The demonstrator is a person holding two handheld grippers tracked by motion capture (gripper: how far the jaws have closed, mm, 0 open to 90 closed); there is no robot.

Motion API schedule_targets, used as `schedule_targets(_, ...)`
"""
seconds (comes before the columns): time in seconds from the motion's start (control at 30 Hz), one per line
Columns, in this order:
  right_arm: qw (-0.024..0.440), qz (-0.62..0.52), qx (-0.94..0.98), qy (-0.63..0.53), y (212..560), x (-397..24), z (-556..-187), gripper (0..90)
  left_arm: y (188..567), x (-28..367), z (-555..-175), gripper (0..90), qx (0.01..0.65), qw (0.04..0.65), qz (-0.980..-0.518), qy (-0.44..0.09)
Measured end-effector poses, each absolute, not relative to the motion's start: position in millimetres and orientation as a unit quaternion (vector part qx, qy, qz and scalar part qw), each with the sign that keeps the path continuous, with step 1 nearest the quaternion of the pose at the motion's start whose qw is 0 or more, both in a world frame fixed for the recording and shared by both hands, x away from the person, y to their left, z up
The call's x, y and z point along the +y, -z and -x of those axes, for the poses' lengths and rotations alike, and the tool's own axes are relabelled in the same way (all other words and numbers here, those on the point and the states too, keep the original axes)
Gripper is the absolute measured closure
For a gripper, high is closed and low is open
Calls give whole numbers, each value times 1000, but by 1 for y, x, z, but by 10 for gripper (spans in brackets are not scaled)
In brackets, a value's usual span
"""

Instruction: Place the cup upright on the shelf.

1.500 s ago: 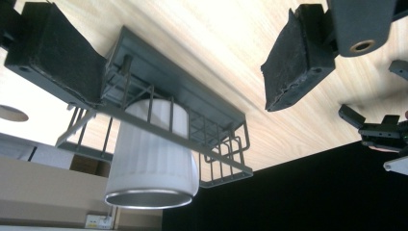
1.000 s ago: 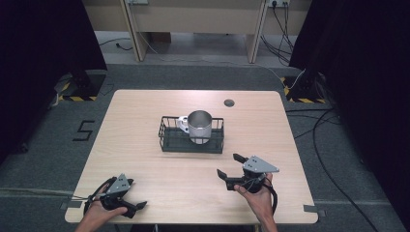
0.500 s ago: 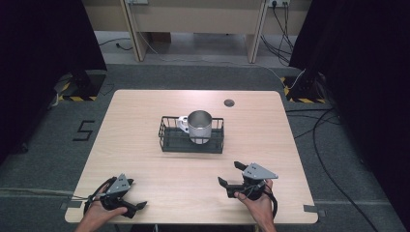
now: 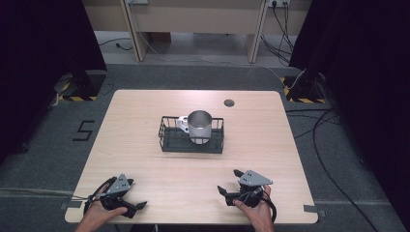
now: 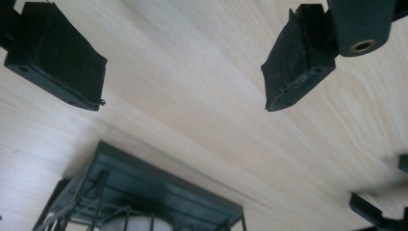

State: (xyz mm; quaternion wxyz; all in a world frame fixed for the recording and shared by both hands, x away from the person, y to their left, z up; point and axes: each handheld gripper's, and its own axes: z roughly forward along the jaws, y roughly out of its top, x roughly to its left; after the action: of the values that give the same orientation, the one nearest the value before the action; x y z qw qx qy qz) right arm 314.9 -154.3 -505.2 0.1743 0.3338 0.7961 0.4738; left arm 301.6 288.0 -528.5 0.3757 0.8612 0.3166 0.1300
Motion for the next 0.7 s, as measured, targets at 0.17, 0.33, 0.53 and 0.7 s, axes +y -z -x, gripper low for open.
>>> schedule_targets(0.17,175,-339,805,-454,508,-155,-311,151,529,288,-302,0,317,376,-861,-130)
schedule_targets(0.33,174,-338,815,-437,510,-156,-307,151,529,288,-302,0,317,376,-861,-130)
schedule_targets(0.53,174,-335,833,-404,514,-156,-302,152,529,288,-302,0,317,376,-861,-130)
schedule_targets(0.7,175,-329,847,-379,517,-154,-300,153,529,288,-302,0,317,376,-861,-130)
